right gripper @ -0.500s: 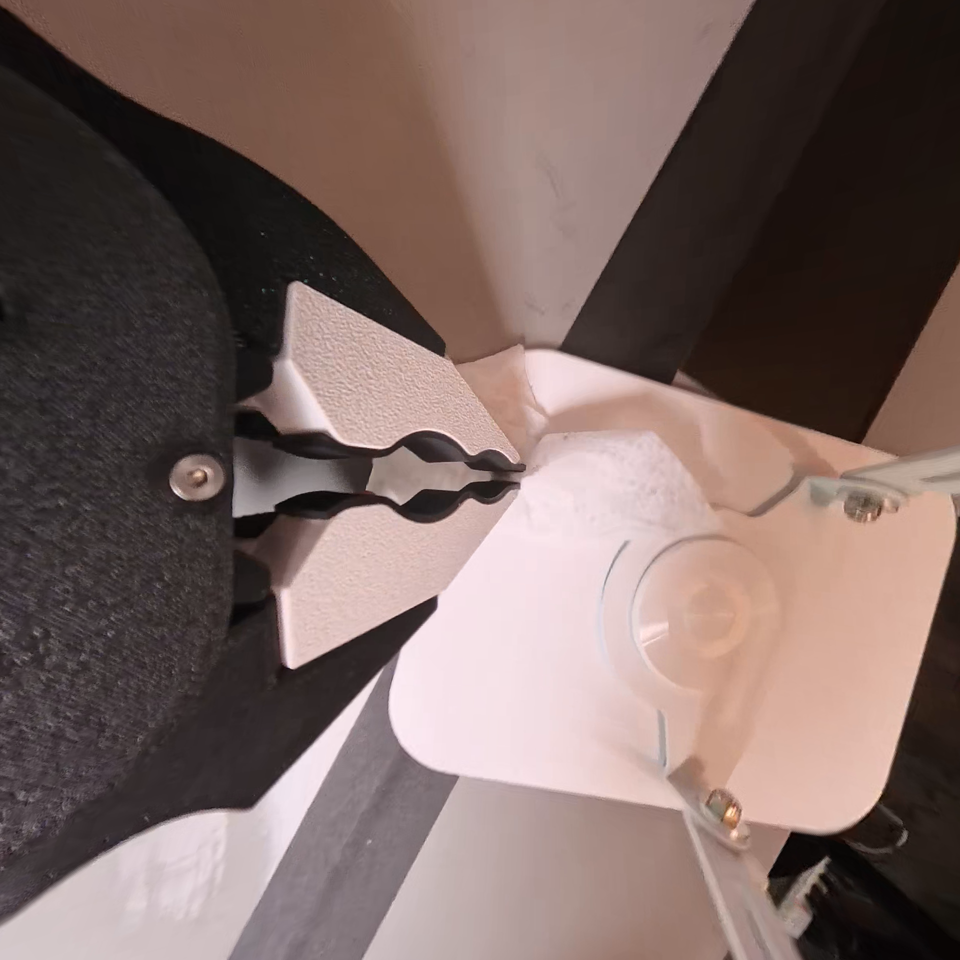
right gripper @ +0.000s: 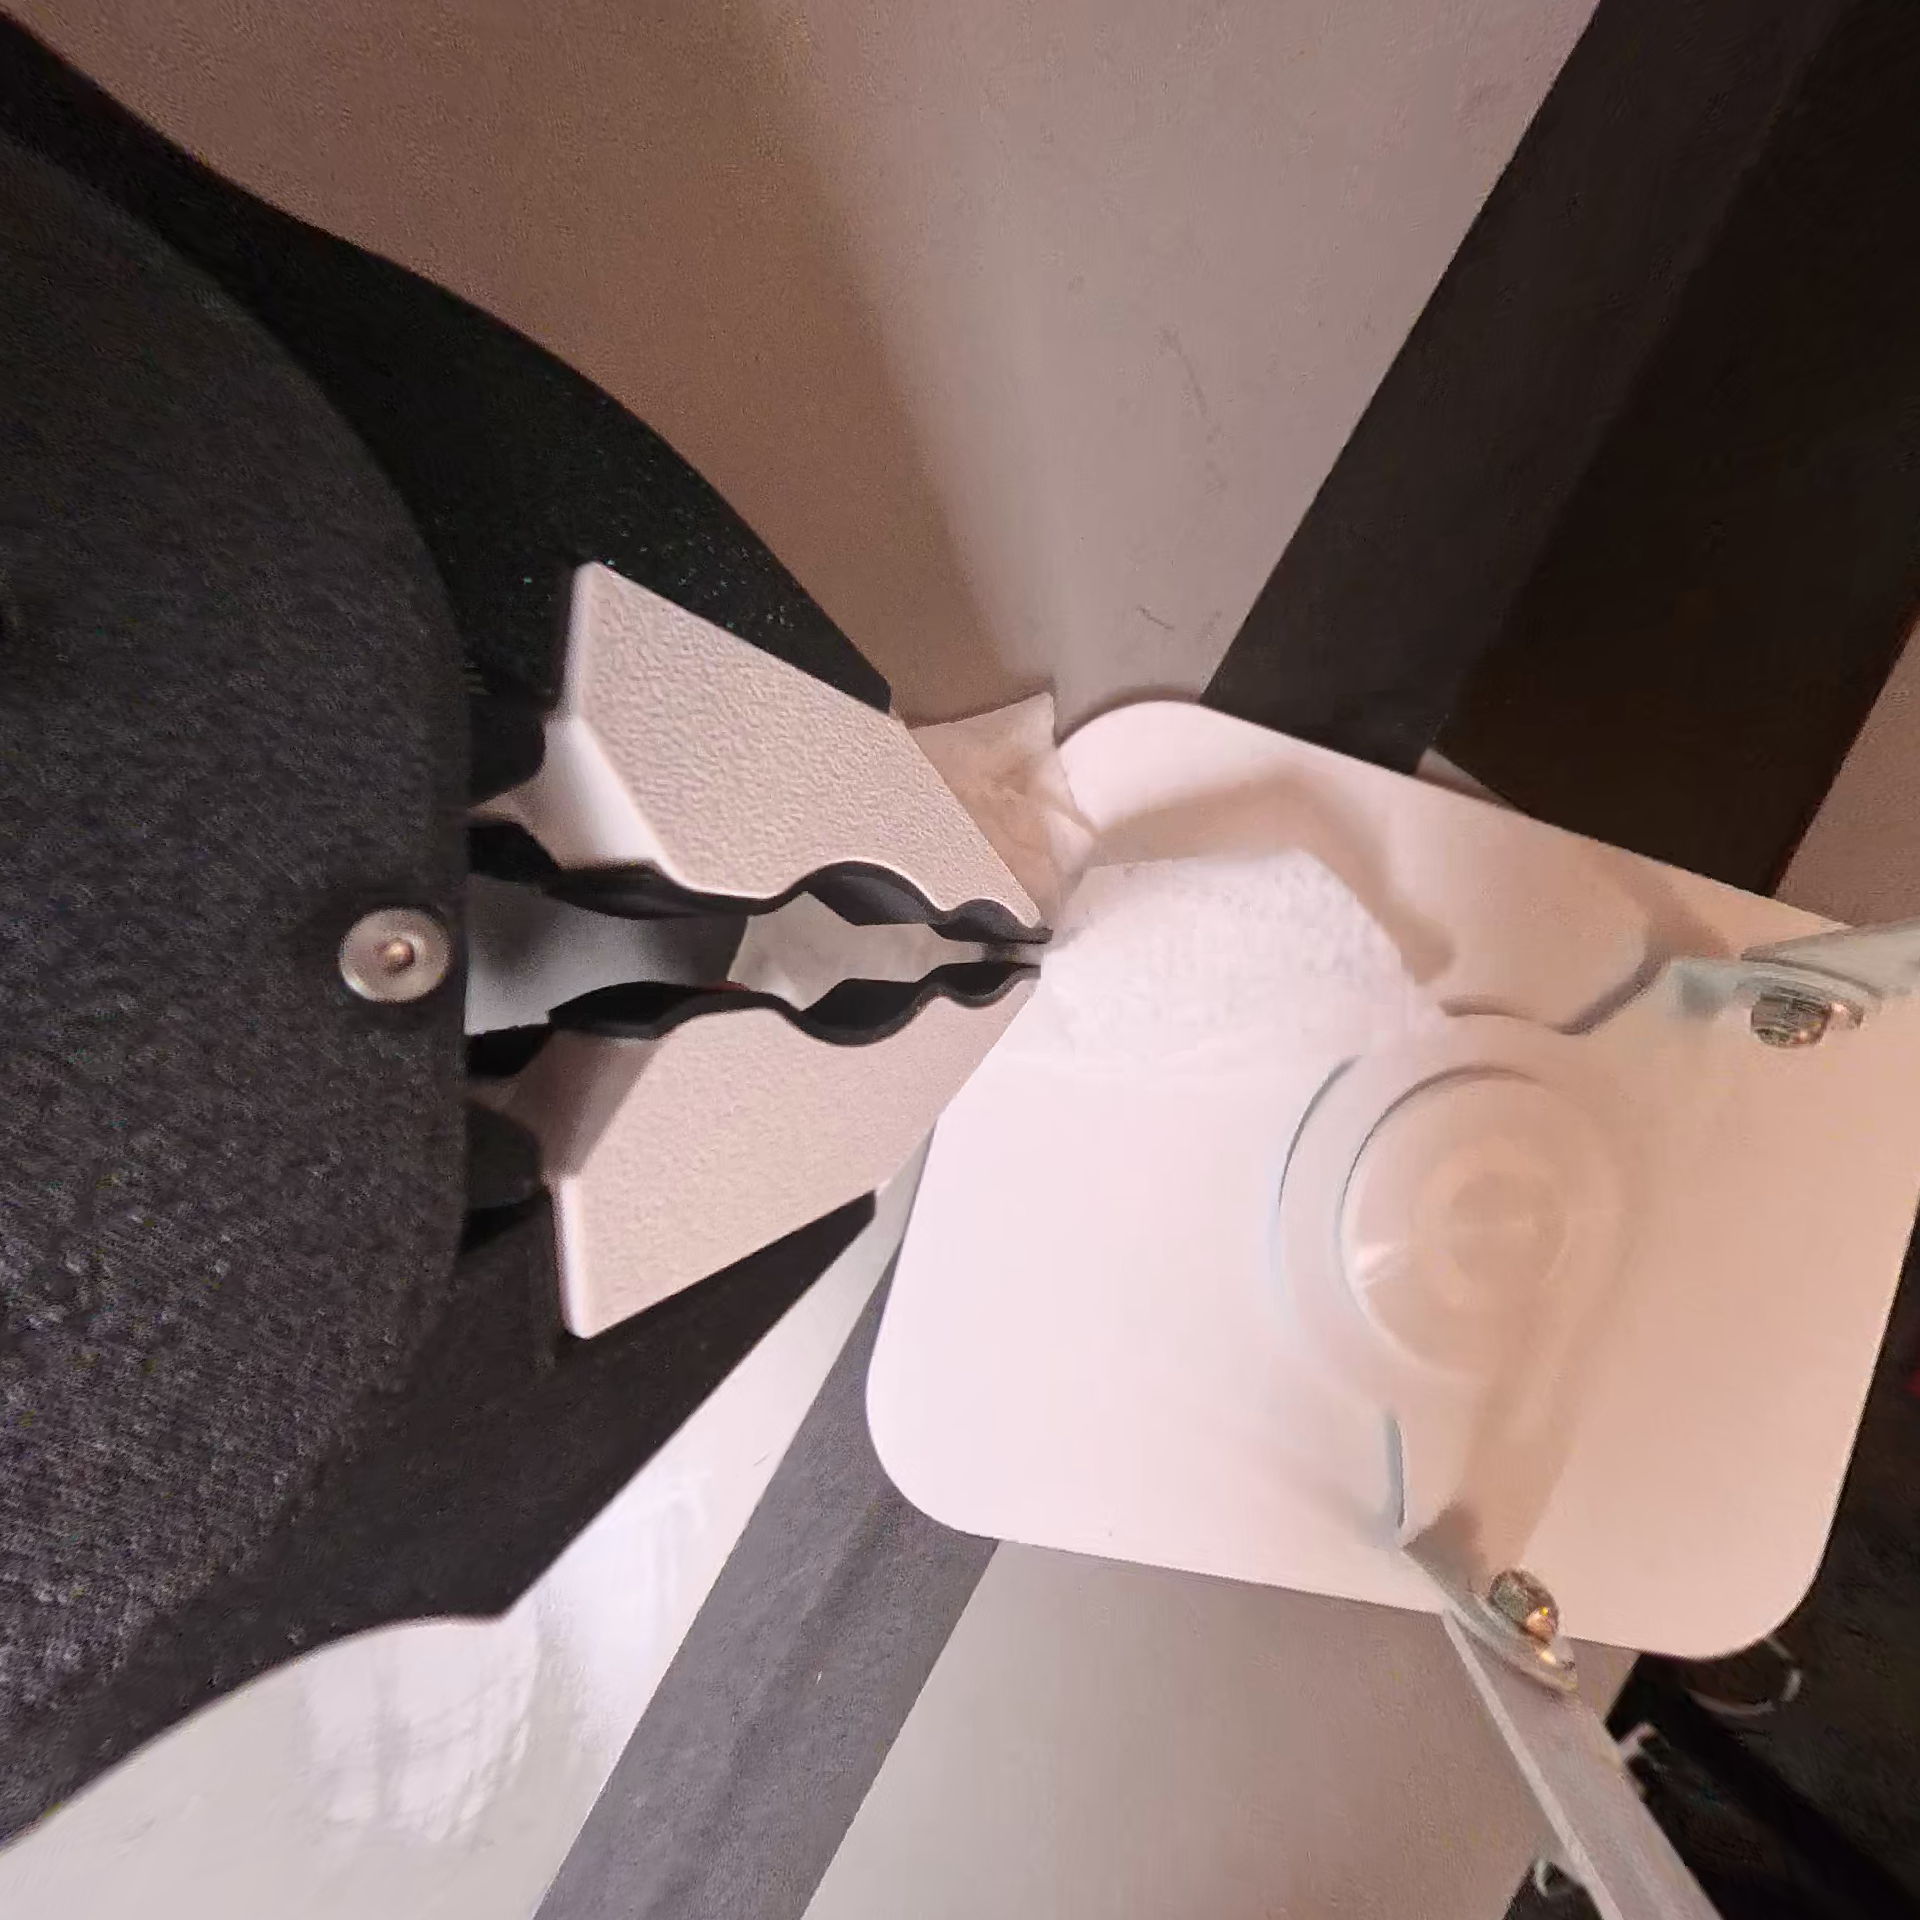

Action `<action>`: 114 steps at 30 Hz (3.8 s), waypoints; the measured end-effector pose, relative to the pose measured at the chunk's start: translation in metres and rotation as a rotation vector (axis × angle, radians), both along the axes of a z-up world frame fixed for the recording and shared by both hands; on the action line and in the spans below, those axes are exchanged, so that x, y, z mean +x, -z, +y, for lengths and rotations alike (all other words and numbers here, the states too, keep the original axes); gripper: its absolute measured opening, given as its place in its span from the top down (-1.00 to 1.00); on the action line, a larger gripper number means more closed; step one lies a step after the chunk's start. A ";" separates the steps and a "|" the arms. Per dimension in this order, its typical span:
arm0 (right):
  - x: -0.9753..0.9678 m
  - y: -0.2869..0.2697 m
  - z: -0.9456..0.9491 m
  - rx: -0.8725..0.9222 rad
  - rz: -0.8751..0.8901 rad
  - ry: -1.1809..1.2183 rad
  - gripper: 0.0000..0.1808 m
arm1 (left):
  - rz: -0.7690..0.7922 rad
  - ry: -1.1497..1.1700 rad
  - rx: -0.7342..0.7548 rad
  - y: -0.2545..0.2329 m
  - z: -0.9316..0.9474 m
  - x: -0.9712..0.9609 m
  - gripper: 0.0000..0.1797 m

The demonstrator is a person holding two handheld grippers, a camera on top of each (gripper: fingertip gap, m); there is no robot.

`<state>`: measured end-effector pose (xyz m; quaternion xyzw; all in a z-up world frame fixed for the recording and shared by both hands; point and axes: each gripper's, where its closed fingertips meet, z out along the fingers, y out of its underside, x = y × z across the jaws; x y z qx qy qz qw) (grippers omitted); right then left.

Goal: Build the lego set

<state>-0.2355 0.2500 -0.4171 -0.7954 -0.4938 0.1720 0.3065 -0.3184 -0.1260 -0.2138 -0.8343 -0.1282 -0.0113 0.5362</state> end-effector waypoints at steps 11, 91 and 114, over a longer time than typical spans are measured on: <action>-0.017 0.000 -0.016 0.043 -0.020 -0.096 1.00 | -0.021 0.010 -0.005 0.008 0.003 -0.005 0.46; -0.066 0.005 -0.108 -0.045 -0.119 -0.297 1.00 | 0.027 0.091 -0.032 0.021 0.011 -0.015 0.40; 0.008 0.005 -0.068 -0.016 -0.135 -0.217 1.00 | 0.054 0.215 -0.052 0.006 0.022 0.028 0.35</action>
